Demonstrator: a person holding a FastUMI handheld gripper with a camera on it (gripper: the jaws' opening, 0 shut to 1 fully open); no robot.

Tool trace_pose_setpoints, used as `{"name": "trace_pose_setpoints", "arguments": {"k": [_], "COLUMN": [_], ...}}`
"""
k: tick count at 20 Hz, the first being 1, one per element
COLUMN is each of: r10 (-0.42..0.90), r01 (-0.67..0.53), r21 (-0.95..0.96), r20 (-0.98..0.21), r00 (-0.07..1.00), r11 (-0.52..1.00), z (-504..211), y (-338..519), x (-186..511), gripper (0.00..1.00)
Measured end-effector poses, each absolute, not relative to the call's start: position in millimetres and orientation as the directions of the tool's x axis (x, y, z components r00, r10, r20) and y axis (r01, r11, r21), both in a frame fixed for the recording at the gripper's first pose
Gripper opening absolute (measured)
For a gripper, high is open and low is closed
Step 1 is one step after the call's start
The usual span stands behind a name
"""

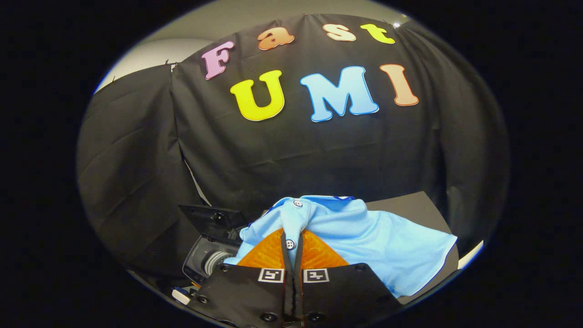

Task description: Put the clothes into the washing machine and then close the washing machine lid.

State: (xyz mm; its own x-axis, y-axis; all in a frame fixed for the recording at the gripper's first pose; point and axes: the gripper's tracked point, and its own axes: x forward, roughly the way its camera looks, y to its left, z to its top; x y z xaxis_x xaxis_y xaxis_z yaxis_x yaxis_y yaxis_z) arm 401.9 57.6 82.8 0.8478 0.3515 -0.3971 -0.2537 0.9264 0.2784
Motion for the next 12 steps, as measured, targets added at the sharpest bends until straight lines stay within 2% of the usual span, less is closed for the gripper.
{"name": "trace_pose_setpoints", "arguments": {"k": [12], "r10": [0.462], "r01": [-0.377], "r21": [0.285], "r20": [-0.352], "r00": [0.814], "r11": [0.881], "z": [117.1], "y": [167.3], "x": [386.4], "gripper": [0.02]}}
